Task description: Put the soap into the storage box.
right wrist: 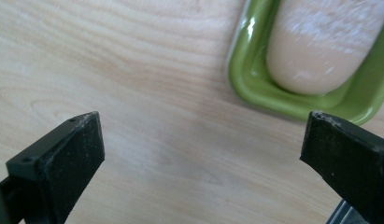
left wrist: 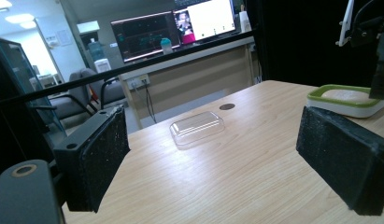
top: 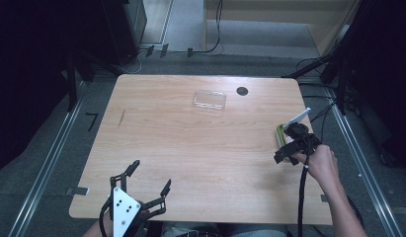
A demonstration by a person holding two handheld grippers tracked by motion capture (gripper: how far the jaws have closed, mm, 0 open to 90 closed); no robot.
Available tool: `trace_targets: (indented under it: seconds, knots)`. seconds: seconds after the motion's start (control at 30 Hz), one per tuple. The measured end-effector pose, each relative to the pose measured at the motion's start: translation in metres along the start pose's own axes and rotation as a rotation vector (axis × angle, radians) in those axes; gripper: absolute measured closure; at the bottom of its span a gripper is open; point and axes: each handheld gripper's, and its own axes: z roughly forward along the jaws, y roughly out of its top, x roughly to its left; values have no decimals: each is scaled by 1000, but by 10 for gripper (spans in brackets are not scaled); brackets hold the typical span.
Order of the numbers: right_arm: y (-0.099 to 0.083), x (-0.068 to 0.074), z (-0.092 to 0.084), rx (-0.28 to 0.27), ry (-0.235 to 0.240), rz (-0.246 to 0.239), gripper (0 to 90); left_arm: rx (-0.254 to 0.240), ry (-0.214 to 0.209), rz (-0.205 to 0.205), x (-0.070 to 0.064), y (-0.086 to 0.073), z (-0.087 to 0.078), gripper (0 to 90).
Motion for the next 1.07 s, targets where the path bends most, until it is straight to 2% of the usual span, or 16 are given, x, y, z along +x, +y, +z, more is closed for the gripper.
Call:
trace_targets:
  seconds: [0.27, 0.47, 0.73, 0.87, 1.07]
  knots:
    - [-19, 15, 4, 15, -15, -53, 0, 2, -1, -1, 0, 0, 0, 99]
    - [-29, 21, 8, 26, -18, -66, 0, 1, -1, -3, 0, 0, 0, 99]
    - [-48, 30, 23, 52, -7, -98, 0, 2, -1, -2, 0, 0, 0, 99]
    - [-55, 34, 31, 73, -8, -116, 0, 1, -2, -2, 0, 0, 1, 99]
    - [-60, 36, 39, 75, -6, -136, 0, -4, 0, -6, 0, 0, 1, 99]
